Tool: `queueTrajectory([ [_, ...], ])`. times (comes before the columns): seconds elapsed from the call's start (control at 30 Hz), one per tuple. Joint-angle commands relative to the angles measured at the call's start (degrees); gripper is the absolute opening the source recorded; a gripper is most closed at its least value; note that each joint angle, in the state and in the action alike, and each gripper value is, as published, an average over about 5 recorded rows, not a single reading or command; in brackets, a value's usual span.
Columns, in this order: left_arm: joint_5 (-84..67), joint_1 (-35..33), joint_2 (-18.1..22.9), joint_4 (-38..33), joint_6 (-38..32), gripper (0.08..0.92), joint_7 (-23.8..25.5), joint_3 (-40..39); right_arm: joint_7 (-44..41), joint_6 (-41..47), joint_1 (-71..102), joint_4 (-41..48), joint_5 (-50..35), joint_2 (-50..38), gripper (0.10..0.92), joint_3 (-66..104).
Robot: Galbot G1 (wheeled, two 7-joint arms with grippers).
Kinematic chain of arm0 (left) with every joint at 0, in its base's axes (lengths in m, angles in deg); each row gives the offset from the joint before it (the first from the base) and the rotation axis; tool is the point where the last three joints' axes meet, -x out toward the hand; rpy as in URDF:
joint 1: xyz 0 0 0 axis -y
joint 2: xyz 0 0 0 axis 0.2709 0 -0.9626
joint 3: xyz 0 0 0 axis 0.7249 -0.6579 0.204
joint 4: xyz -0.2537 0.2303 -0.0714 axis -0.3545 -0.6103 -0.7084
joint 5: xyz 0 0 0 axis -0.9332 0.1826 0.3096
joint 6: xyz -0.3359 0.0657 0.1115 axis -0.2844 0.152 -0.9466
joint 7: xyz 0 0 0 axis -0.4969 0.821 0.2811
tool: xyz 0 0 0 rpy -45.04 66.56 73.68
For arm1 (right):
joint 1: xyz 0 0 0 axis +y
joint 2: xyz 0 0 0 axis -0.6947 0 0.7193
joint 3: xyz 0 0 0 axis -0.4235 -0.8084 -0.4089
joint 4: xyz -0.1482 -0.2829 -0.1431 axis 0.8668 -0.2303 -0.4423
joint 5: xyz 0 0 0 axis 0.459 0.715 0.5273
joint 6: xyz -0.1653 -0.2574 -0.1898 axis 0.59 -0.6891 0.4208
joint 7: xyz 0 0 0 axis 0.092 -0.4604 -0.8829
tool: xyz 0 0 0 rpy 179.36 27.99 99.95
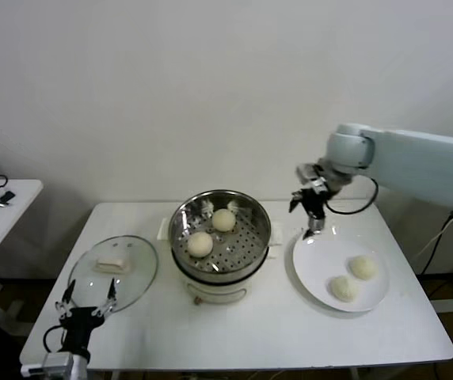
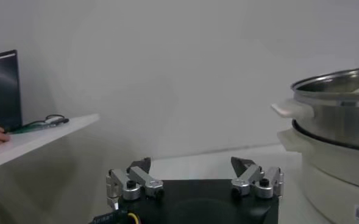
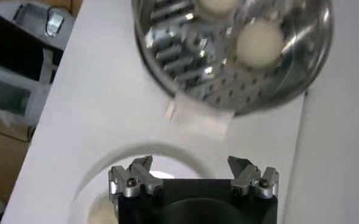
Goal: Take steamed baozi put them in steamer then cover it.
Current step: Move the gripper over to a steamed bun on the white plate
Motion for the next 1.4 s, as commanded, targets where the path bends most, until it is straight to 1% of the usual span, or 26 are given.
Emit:
queueTrajectory([
  [0.03, 0.31, -0.16, 0.24, 0.07, 0.03, 0.823, -0.07, 0.05, 0.13, -0.51, 11.88, -1.48, 11.12, -12.38, 0.823, 5.25],
  [0.2, 1.01, -0.06, 0.54, -0.06, 0.3, 0.823, -0.14, -0.04, -0.42, -1.33, 19.6, 1.38, 15.56, -13.83, 0.823, 10.0],
  [0.47, 1.8, 0.09, 0.97, 0.23, 0.5, 0.823, -0.22, -0.09, -0.4, -1.59, 26.61, 2.85, 17.54, -12.6, 0.823, 14.4],
  [1.17, 2.55, -0.17, 1.44, 1.59, 0.14, 0.823, -0.28, -0.1, -0.14, -2.06, 30.57, 8.96, 18.69, -6.4, 0.822, 17.33],
  [1.27, 2.56, -0.19, 1.4, 1.69, 0.09, 0.823, -0.3, -0.04, -0.32, -2.16, 30.57, 9.55, 18.77, -5.95, 0.808, 17.29],
  [1.4, 2.57, -0.2, 1.4, 1.73, 0.07, 0.823, -0.31, -0.05, -0.53, -2.39, 30.4, 10.04, 18.77, -5.55, 0.759, 17.15],
])
